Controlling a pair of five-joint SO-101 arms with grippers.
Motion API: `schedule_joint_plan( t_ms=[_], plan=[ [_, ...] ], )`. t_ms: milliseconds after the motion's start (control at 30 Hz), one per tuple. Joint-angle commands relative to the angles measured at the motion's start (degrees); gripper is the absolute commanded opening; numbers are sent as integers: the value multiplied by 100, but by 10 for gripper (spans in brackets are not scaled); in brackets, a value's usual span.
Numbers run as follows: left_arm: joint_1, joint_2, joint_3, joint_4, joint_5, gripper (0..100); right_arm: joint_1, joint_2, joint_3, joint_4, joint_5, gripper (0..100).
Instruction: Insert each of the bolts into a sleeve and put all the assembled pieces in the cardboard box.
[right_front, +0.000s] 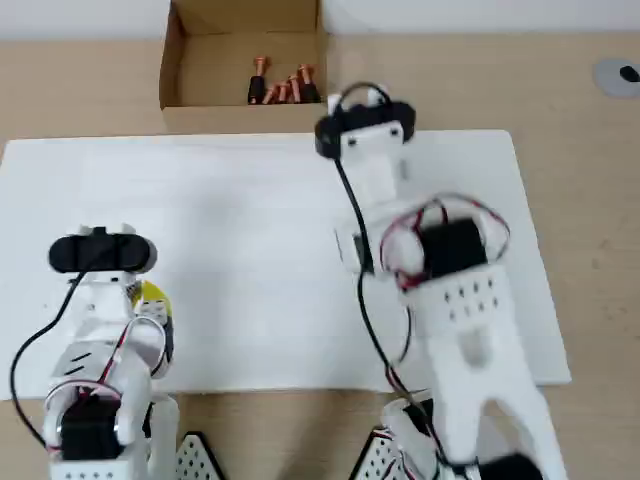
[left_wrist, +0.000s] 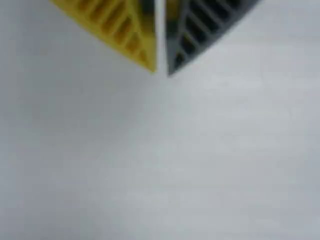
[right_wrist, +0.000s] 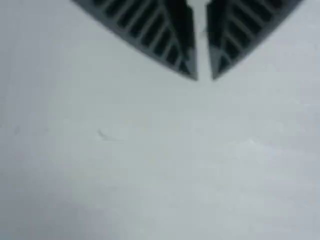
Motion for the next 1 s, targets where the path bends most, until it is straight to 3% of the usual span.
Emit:
schedule_joint_plan(
  t_ms=[0,333,767,967],
  plan=[
    [-70,-31,273,-79,-26,15,110,-963,989,-633,0,10],
    [-79,-31,1477,-475,-18,14,655,-3415,4084,-2374,809,10],
    [-290,-75,1477,-492,-18,14,646,-6993,6185,-1635,835,10],
    [-290,-84,1486,-492,-26,14,681,-6949,6475,-1547,835,10]
  ],
)
